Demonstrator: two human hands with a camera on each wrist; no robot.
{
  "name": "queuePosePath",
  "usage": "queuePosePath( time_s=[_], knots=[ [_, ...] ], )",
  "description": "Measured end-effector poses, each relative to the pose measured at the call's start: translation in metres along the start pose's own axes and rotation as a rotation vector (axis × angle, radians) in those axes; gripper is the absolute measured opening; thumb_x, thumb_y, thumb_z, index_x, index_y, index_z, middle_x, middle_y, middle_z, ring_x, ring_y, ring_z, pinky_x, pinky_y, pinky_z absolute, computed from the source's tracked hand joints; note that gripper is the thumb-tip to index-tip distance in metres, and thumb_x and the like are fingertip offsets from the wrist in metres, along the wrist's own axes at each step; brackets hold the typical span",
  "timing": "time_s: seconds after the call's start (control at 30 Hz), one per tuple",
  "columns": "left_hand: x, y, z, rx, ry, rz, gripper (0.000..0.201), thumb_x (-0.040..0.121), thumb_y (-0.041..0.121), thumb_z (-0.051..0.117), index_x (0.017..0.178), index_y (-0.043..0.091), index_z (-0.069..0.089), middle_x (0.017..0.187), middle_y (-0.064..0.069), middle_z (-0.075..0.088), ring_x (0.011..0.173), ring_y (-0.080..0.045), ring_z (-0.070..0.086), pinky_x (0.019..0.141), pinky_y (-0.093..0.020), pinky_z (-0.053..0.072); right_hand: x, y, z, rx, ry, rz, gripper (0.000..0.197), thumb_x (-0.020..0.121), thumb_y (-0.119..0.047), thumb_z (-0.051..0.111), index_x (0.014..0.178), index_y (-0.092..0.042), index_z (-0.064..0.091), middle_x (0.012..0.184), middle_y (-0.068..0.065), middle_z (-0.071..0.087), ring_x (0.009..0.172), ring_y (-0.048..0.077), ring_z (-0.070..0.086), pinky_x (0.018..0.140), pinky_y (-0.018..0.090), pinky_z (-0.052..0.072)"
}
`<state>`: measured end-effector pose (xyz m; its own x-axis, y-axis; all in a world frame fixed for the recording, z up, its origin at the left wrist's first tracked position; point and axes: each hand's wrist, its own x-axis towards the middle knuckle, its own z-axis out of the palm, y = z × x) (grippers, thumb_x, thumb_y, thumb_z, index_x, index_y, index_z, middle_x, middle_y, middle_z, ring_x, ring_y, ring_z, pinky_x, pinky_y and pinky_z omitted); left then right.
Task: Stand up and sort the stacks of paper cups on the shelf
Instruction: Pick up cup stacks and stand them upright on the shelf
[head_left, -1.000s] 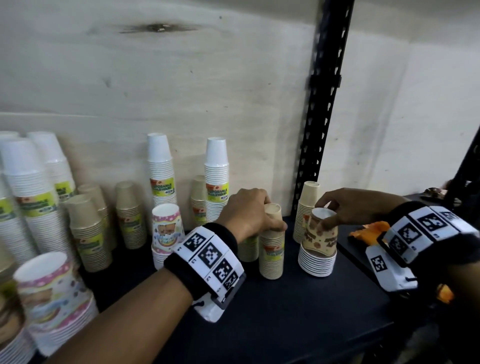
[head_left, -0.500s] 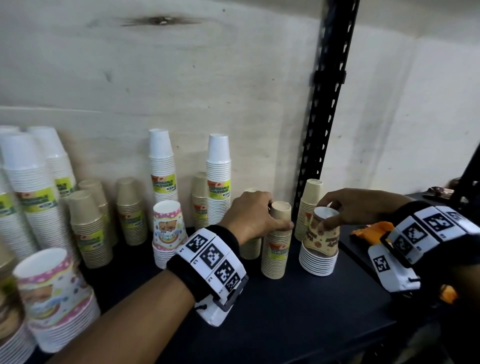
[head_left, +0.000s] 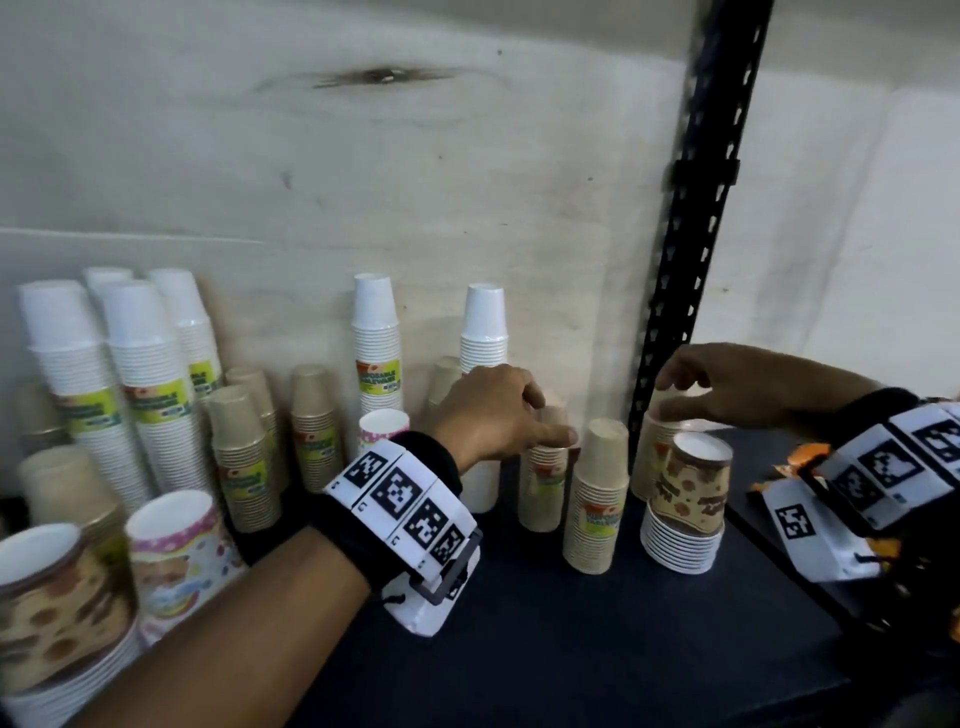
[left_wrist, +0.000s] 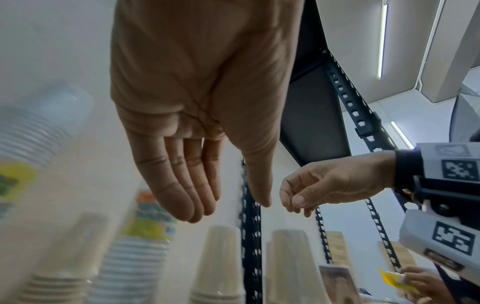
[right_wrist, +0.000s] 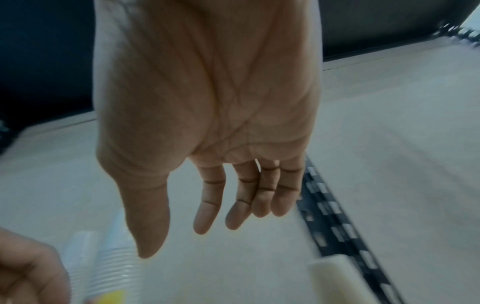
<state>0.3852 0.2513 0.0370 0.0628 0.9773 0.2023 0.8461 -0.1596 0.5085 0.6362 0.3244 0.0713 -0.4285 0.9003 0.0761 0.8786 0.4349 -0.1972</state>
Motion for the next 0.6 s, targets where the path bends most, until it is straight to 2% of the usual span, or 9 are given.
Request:
queuePosePath(
  time_s=[0.1,0.17,0.3,0.43,0.6],
  knots=[
    [-0.014,-0.018,-0.032,0.025,0.055,-0.058,0.053,0.068,0.057,0.078,0.107,0.022,0.069,0.104,0.006,0.071,0.095,-0.010,0.065,0.090,-0.033,0.053,0.005,-0.042,-0.007,0.053,0.043,-0.110,0.038,0.071,-0.065,0.066,0.092,-0.034,0.061,0.092,-0.012,0.065,0.085,0.006,0.061,0.071,0.025,0.047],
    [-0.027,-0.032,-0.056,0.042,0.092,-0.101,0.048,0.069,0.056,0.078,0.102,0.023,0.070,0.100,0.008,0.072,0.092,-0.009,0.066,0.088,-0.034,0.053,0.007,-0.076,-0.006,0.064,0.032,-0.179,0.030,0.077,-0.059,0.067,0.094,-0.034,0.062,0.089,-0.014,0.065,0.082,0.004,0.061,0.069,0.023,0.046],
    [-0.057,-0.065,-0.102,0.101,0.181,-0.215,0.041,0.072,0.053,0.077,0.099,0.023,0.071,0.100,0.008,0.072,0.092,-0.011,0.065,0.088,-0.033,0.053,0.023,-0.140,0.008,0.100,0.019,-0.316,0.023,0.082,-0.053,0.068,0.096,-0.036,0.061,0.090,-0.014,0.064,0.084,0.003,0.061,0.072,0.023,0.048],
    [-0.092,-0.103,-0.140,0.141,0.251,-0.333,0.047,0.071,0.058,0.075,0.104,0.024,0.069,0.100,0.009,0.070,0.083,-0.009,0.063,0.078,-0.027,0.052,0.046,-0.198,0.028,0.153,0.000,-0.449,0.027,0.081,-0.051,0.067,0.101,-0.034,0.061,0.091,-0.014,0.064,0.083,0.004,0.062,0.074,0.024,0.048],
    [-0.135,-0.145,-0.179,0.263,0.318,-0.466,0.048,0.072,0.061,0.073,0.104,0.027,0.070,0.104,0.009,0.071,0.099,-0.012,0.063,0.089,-0.032,0.051,0.069,-0.260,0.054,0.163,-0.014,-0.541,0.035,0.084,-0.050,0.066,0.111,-0.030,0.059,0.103,-0.012,0.062,0.092,0.008,0.059,0.081,0.028,0.048]
  ],
)
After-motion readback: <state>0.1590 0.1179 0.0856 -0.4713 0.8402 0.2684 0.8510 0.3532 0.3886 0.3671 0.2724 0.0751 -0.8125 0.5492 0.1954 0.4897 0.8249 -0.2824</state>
